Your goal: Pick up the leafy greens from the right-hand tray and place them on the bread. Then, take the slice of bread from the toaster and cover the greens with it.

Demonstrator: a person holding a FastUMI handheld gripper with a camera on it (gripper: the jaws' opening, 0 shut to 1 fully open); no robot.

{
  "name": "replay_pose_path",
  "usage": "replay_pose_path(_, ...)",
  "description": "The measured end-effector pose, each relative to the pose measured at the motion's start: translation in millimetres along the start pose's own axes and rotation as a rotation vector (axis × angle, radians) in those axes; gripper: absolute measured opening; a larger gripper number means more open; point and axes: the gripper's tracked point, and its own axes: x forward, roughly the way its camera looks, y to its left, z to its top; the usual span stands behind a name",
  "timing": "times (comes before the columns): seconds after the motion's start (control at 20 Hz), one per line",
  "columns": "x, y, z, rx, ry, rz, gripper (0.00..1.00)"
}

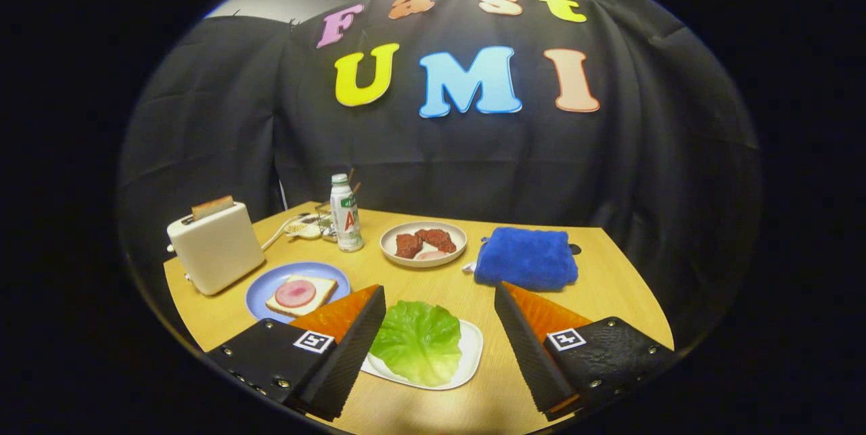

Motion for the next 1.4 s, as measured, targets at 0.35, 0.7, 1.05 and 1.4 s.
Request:
replay_pose_path(0.35,46.3,13.5,-76.9,-0.052,0.250,0.027,0.99)
replay_pose_path(0.7,61.6,17.4,-102.6,-0.056,0.332,0.027,1.00)
replay_pose_path(1.05,60.8,29.3,-107.8,-0.045,0.325,0.072,0.68)
replay_pose_path(1.4,59.4,40.2,-107.1,0.000,0.342,0.077,0.21)
